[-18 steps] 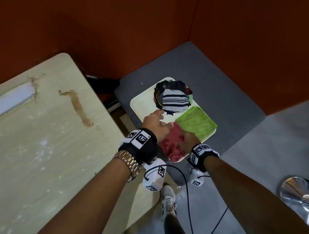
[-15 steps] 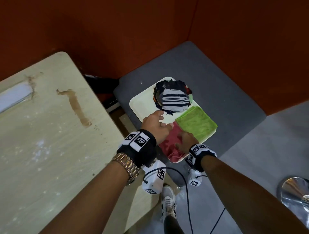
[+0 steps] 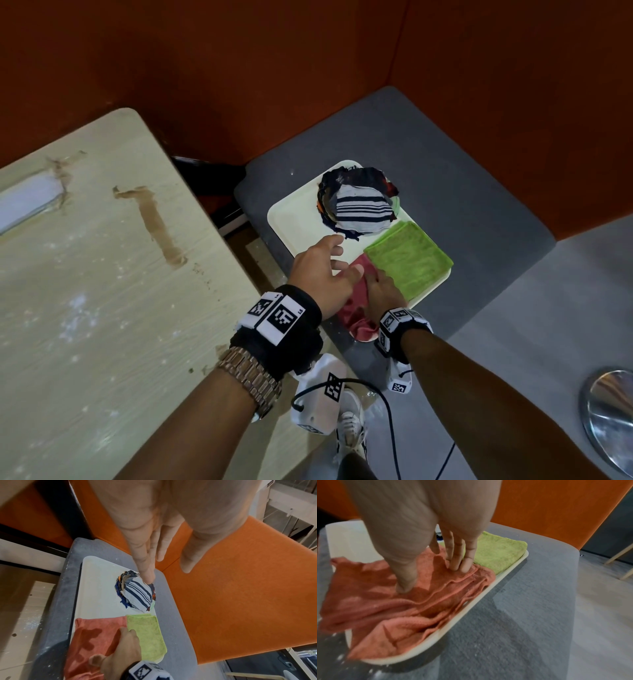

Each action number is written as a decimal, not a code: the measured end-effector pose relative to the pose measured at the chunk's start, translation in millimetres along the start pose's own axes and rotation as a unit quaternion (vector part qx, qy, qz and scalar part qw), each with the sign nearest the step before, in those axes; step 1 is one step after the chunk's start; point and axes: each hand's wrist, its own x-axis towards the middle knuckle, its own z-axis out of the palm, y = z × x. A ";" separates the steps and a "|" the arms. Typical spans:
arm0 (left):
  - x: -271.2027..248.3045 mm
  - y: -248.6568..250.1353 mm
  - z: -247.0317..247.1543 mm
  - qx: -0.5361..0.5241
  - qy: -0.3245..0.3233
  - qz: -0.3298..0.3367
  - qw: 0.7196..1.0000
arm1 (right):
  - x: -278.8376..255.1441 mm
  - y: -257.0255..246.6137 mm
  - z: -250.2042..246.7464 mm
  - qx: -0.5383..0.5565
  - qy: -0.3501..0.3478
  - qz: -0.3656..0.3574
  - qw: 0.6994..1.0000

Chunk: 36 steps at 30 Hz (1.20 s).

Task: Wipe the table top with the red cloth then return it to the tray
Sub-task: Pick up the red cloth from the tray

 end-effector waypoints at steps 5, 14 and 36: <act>-4.4 -1.7 -6.3 -0.012 0.008 -0.005 1.000 | -0.6 -7.9 -0.6 -0.028 -0.019 0.044 0.998; -12.6 -9.9 -9.9 0.014 0.011 -0.007 1.000 | 4.4 -18.6 5.8 0.036 -0.012 0.077 0.996; -14.9 -13.6 7.2 0.015 0.013 -0.013 1.000 | 1.2 -13.4 5.1 -0.049 0.002 0.049 0.998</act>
